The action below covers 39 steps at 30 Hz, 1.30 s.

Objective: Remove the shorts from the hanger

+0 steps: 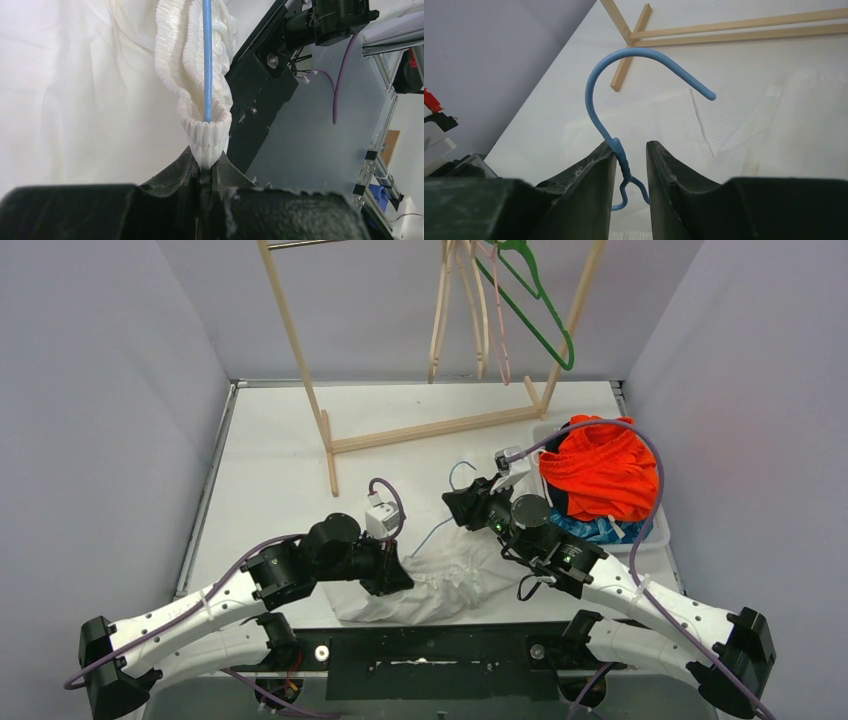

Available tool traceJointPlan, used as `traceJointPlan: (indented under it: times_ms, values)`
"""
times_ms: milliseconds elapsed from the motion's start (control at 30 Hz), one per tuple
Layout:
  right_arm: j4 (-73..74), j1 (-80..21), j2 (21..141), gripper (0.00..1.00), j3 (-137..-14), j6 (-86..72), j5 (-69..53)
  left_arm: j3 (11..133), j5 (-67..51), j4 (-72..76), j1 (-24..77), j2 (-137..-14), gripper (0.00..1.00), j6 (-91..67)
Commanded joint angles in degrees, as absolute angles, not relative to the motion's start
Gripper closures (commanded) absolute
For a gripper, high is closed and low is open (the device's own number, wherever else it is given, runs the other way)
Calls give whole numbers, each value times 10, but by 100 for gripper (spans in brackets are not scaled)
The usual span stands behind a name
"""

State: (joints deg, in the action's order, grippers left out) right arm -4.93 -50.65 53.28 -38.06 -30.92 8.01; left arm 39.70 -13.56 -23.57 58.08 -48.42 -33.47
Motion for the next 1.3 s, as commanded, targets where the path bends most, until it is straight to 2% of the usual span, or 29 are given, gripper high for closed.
traceJointPlan:
  times_ms: [0,100,267,300,367,433,533,667,1133,1267]
  values:
    - [-117,-505,536,74,-384,-314,66,428,-140,-227,585,-468,100,-316]
    - [-105,-505,536,86,-388,-312,74,423,-130,-226,584,-469,100,-308]
    - [-96,-505,525,96,-384,-303,91,418,-91,-222,584,-464,100,-298]
    - [-97,-505,524,98,-382,-300,94,419,-82,-223,584,-461,96,-295]
    - [-101,-506,523,100,-376,-296,103,420,-61,-221,584,-454,82,-294]
    - [-109,-506,524,100,-370,-290,108,420,-48,-216,585,-446,74,-292]
    - [-112,-507,526,100,-368,-275,109,420,-26,-210,585,-439,58,-293]
    - [-101,-510,531,100,-373,-259,122,422,-27,-205,584,-445,50,-297]
    - [-58,-521,580,100,-407,-219,91,454,30,-242,583,-470,46,-305]
    - [-55,-522,579,100,-407,-218,95,459,-3,-267,583,-487,54,-290]
